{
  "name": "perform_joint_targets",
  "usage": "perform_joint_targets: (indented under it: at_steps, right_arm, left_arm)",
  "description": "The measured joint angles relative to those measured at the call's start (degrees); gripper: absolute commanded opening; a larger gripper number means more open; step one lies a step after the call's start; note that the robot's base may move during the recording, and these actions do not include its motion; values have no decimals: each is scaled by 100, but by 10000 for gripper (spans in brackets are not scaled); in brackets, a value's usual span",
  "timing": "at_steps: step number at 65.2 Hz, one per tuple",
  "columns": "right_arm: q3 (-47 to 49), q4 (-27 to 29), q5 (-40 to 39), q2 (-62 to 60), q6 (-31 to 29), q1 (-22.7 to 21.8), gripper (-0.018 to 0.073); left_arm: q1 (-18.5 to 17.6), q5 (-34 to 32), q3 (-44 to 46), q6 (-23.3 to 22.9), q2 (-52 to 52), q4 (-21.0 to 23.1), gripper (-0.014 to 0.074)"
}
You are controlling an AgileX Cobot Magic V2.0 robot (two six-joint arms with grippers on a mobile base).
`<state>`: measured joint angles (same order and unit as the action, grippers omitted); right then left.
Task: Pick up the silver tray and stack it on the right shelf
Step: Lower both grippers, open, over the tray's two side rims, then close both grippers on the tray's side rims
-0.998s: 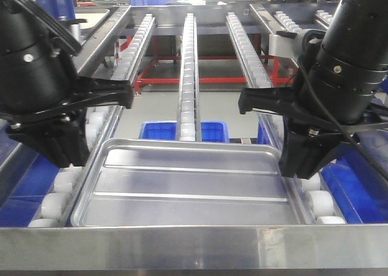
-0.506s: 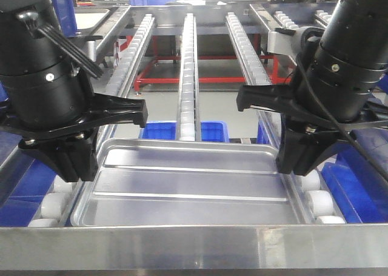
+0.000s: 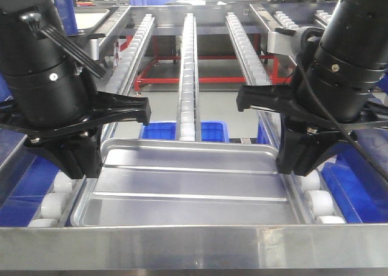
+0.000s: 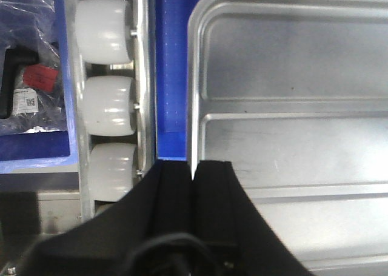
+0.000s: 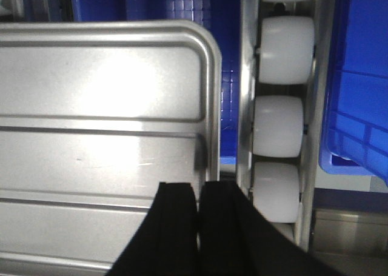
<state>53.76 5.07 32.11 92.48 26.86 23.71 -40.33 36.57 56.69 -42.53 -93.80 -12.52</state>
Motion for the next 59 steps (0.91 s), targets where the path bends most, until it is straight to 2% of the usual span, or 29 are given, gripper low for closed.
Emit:
perform_joint_targets:
  at_steps: [6, 15, 17, 26, 31, 44, 59]
  right_arm:
    - [0, 0, 0, 0, 0, 0, 393]
    - [0, 0, 0, 73, 0, 0, 406]
    - [0, 0, 0, 104, 0, 0, 406]
    - [0, 0, 0, 188, 0, 0, 406]
    - [0, 0, 0, 202, 0, 0, 406]
    - [4, 0, -26, 202, 0, 0, 406]
    - [4, 0, -85, 202, 0, 0, 406]
  left_arm:
    - [0, -13, 0, 0, 0, 0, -94]
    - [0, -41, 10, 0, 0, 10, -65]
    - [0, -41, 10, 0, 0, 10, -30]
    - [0, -54, 10, 0, 0, 10, 253]
    - [0, -68, 10, 0, 0, 10, 340]
    - [0, -104, 10, 0, -4, -95, 273]
    - [0, -133, 20, 0, -211, -193, 264]
